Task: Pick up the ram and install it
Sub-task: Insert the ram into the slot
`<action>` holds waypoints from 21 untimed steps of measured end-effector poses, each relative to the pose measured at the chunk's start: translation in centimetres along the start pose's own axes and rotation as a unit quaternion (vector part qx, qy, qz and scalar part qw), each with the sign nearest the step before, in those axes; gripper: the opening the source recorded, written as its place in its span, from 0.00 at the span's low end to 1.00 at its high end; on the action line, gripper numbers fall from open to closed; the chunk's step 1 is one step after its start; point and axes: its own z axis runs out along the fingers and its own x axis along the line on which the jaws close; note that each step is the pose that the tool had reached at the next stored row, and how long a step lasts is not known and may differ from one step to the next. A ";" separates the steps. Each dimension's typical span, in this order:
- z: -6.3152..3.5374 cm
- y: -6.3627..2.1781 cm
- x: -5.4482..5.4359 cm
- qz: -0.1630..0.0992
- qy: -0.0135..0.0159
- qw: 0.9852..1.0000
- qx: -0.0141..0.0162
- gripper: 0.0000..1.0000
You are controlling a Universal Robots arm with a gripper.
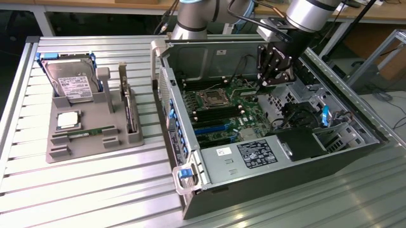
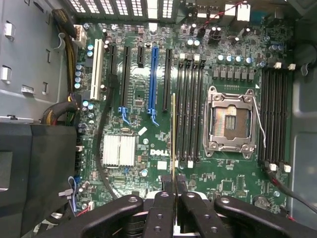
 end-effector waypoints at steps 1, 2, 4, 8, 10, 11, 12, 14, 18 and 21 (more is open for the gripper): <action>0.04 0.00 0.0 0.000 0.000 1.000 0.000 0.12; 0.08 -0.01 0.0 0.000 0.000 1.000 0.000 0.12; 0.18 -0.02 0.0 0.000 0.000 1.000 0.000 0.12; 0.37 -0.04 0.0 0.000 0.000 1.000 0.000 0.12; 0.47 -0.05 0.0 0.000 0.000 1.000 0.000 0.12; 0.51 -0.06 0.0 0.000 0.000 1.000 0.000 0.12; 0.55 -0.06 0.0 0.000 0.000 1.000 0.000 0.12; 0.61 -0.07 0.0 0.000 0.000 1.000 0.000 0.12; 0.81 -0.09 0.0 0.000 0.000 1.000 0.000 0.12; 0.94 -0.11 0.0 0.000 0.000 1.000 0.000 0.12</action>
